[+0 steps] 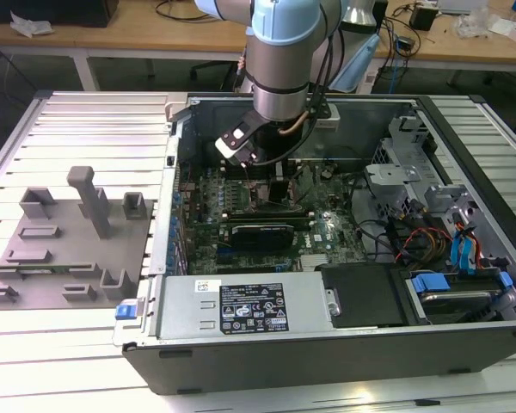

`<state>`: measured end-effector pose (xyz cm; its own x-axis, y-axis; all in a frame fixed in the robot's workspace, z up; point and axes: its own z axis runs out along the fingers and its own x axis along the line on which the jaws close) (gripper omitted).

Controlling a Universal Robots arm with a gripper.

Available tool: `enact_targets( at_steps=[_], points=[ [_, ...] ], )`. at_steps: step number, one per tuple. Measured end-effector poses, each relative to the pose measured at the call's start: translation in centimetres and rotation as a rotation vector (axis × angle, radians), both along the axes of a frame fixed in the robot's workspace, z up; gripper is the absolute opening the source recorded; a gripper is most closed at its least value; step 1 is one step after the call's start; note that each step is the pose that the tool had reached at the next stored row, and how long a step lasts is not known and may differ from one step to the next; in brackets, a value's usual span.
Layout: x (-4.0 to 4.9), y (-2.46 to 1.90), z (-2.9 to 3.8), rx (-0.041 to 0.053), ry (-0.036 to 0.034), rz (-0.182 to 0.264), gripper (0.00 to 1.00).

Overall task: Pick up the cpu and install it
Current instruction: 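Place the cpu into insertion slot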

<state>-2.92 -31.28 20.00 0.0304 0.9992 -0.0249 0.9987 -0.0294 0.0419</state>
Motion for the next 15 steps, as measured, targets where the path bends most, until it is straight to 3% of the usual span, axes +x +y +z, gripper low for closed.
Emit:
enact_targets(
  at_steps=[15],
  points=[
    [0.00, 0.09, -0.09, 0.0000, 0.0000, 0.000, 0.53]
  ],
)
